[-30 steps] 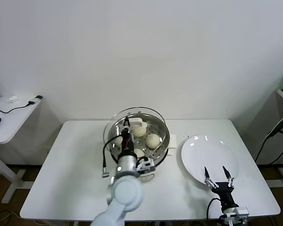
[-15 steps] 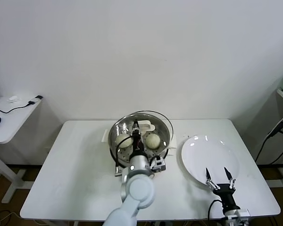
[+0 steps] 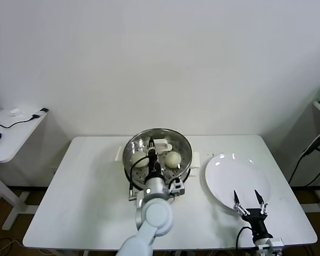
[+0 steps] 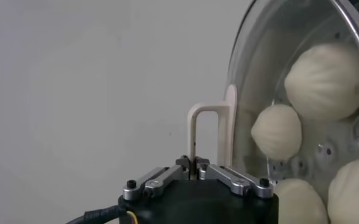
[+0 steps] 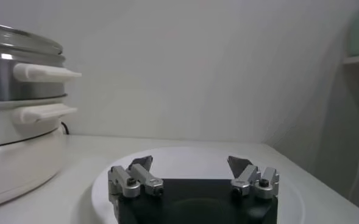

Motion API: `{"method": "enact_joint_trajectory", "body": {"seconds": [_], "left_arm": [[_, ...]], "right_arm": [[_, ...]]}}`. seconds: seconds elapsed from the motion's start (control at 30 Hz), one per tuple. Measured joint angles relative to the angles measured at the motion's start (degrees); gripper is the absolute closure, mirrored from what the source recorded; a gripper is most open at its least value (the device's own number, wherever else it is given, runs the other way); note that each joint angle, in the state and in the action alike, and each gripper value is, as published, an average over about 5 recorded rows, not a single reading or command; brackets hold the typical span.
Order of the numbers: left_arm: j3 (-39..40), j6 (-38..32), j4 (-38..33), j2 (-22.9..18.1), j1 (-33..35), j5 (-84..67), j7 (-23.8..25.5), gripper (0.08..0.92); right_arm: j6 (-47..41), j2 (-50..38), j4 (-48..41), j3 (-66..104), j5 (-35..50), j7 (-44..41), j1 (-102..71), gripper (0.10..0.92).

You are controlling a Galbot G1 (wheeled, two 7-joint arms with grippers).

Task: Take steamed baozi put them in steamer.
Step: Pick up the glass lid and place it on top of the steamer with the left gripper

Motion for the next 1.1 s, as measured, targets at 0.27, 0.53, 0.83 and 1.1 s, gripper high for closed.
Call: {"method": "enact_joint_trajectory", "body": {"seconds": [0.27, 0.53, 0.83, 1.1], "left_arm": [[-0.47, -0.23, 1.26, -0.39, -0.72, 0.3, -0.62, 0.862], [-0.82, -0.54, 1.39, 0.29, 0.01, 0.62, -0.85, 0.862], [-1.28, -1.38, 1.57, 0.5, 0.37, 0.7, -1.39, 0.862], [-1.12, -1.92, 0.55, 1.64, 1.0, -0.19, -1.63, 0.693]], "right_arm": [[0.6, 0.08, -0.01, -0.07, -0.05, 0.01, -0.05, 0.203], [1.28, 0.08, -0.17, 0.0, -0.02, 0.02, -0.16, 0.203], [2.22, 0.34, -0.29, -0.09, -0.55, -0.03, -0.26, 0.203], [2.86, 0.46, -0.01, -0.09, -1.13, -0.25, -0.3, 0.203]]}}
